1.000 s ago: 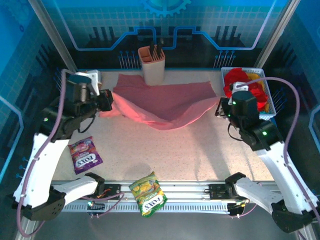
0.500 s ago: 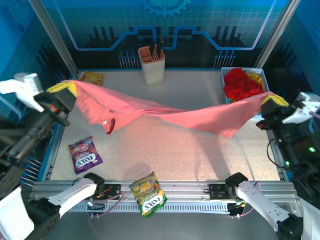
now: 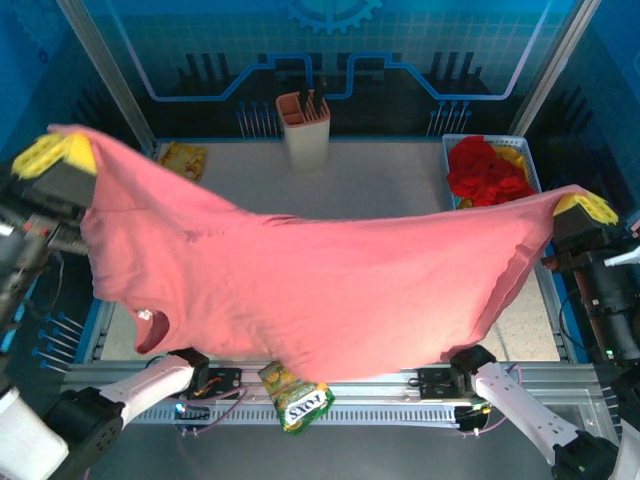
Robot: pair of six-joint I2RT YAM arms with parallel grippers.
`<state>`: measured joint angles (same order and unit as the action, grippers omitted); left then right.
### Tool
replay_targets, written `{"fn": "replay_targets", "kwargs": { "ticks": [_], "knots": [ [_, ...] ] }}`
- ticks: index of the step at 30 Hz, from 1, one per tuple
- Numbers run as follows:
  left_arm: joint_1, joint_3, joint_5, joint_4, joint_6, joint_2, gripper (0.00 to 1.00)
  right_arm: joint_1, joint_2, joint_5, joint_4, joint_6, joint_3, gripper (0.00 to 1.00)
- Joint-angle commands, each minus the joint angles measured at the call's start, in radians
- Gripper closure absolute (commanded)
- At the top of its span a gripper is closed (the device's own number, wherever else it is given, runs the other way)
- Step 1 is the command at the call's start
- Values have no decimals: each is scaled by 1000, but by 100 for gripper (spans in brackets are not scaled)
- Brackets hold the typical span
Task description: Fold and stack the t-shirts
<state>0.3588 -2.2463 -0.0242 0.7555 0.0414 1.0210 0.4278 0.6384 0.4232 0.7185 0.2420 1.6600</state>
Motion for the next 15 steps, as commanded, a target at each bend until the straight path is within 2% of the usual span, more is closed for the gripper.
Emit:
{"fn": "replay_targets", "kwargs": {
  "ticks": [1,5,7,10,15],
  "knots": [
    [-6,60,-147,-91,-95,114,100,-13,104,34,16,8,14,100],
    [-12,291,-197,-193,-105,128,100,-14,212,75,69,19,-66,100],
    [-44,419,-195,-237,-78,129,100,-14,271,75,90,23,-113,100],
    [-136,593,-127,-296,15,141,100,-21,351,69,79,46,-210,100],
    [-275,772,-9,-388,176,233,100,-76,460,-11,-124,74,-411,100]
  ]
}}
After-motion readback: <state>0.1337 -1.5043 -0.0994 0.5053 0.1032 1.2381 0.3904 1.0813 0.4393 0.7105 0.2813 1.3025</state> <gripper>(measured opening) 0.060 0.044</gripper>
